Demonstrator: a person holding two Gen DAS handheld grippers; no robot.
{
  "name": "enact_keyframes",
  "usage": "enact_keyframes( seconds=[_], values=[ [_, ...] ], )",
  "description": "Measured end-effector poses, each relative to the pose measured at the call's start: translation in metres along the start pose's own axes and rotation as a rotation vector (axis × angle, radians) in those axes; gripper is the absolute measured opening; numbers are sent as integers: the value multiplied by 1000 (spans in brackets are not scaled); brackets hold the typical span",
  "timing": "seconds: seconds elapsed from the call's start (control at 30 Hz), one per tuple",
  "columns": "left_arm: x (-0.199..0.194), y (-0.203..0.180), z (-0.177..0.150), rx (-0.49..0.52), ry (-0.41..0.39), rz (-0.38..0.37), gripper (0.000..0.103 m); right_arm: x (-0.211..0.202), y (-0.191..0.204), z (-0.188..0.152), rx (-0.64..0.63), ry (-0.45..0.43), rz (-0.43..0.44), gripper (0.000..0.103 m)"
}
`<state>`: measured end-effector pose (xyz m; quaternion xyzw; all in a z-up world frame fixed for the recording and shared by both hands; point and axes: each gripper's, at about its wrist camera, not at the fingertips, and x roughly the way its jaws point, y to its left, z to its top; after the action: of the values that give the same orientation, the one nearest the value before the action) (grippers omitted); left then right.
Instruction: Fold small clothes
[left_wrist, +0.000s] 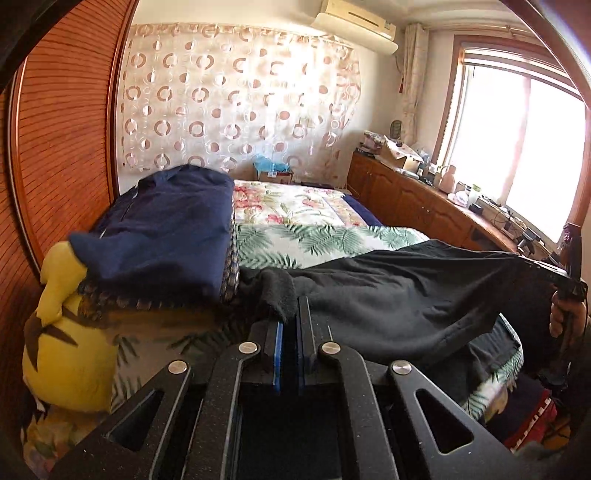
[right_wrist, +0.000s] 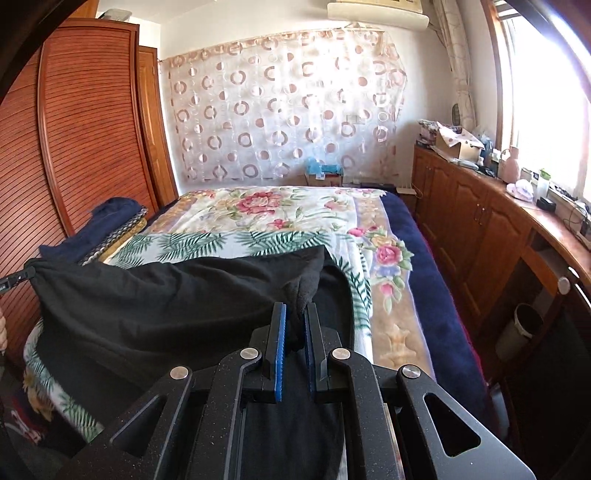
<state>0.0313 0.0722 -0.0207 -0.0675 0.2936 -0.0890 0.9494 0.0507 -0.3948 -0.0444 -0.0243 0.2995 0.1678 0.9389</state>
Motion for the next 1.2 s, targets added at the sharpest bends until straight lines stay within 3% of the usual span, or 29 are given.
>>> enact_keyframes(
  seconds=[0.2, 0.43, 0.5, 0.67, 0.8, 1.2],
  values=[
    [6, 0, -40, 15, 95, 50, 6, -29, -1, -19, 13, 28, 25, 9],
    [23, 13, -67, -12, 189, 64, 9, 16, -2, -56, 7, 217, -11, 9],
    [22, 13, -67, -10, 194, 77, 26, 25, -2, -61, 6, 241, -16, 9],
    [12, 21, -63, -13, 161, 95, 52, 29, -4, -52, 18, 234, -26, 34],
    [6, 28, -60, -24, 131, 106, 78, 21, -2, -46, 9, 208, -38, 38],
    [14, 31, -62, -30, 139, 146, 79, 27, 5, -62, 2, 209, -29, 39]
  ],
)
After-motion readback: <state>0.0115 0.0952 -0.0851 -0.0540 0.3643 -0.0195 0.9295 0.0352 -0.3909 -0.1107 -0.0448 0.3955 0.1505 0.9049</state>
